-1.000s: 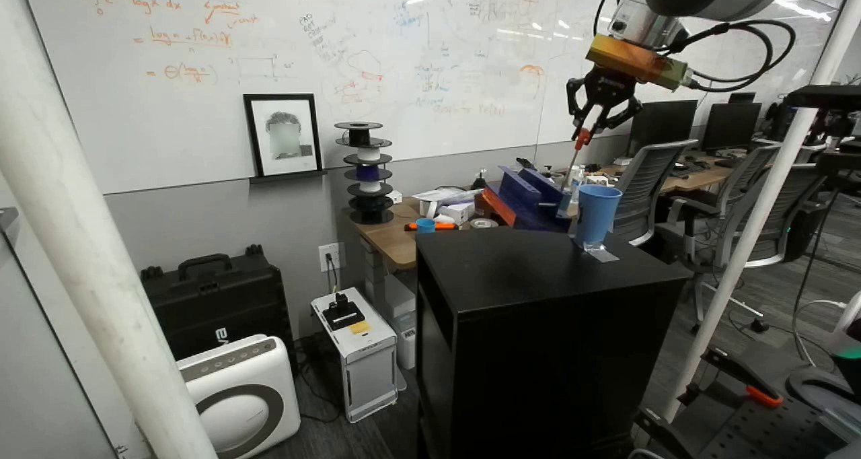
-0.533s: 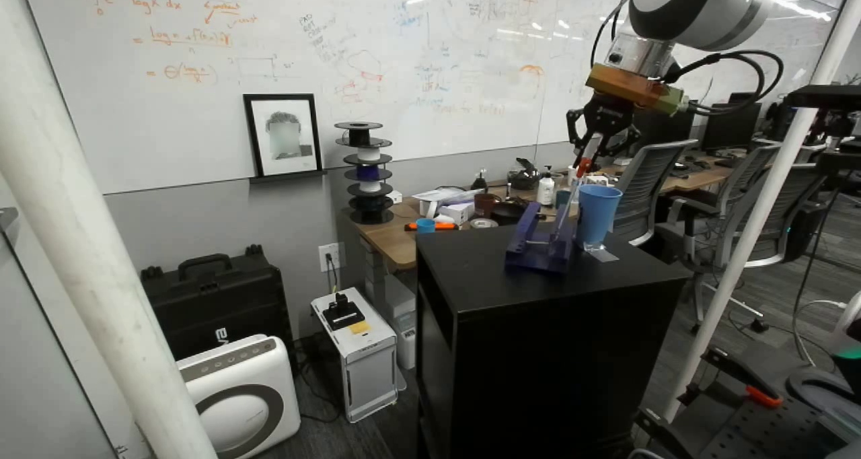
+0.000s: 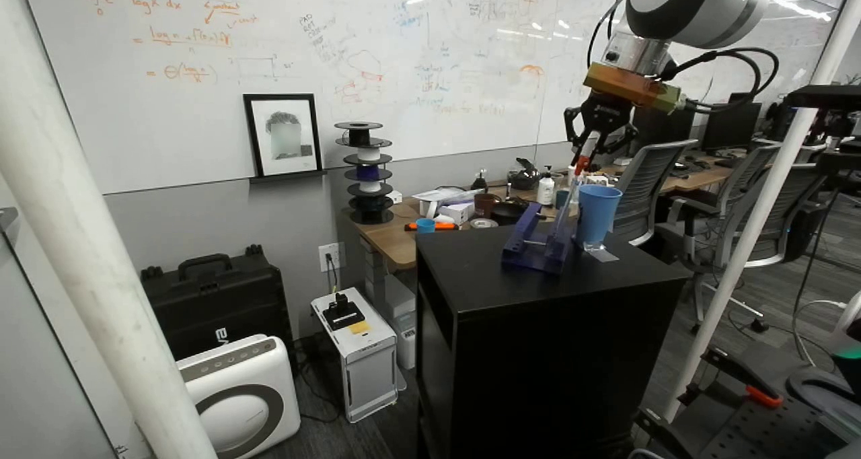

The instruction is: Put the orange wrench inside the big blue cup on the right

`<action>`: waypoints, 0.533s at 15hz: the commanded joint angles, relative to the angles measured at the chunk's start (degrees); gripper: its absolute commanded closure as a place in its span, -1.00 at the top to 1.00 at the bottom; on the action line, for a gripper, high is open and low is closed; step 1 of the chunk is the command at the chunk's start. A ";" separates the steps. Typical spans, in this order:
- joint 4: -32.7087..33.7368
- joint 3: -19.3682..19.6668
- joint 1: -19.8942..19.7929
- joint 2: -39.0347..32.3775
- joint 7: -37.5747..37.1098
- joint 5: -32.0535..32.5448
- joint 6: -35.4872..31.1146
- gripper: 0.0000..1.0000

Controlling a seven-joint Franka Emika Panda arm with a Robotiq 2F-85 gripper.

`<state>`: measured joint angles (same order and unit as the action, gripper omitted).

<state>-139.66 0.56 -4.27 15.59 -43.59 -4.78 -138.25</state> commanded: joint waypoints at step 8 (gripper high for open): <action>7.63 -4.64 -3.70 8.53 -3.49 9.18 6.19 -0.89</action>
<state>-134.70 -2.39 -5.42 22.45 -44.85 1.53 -134.86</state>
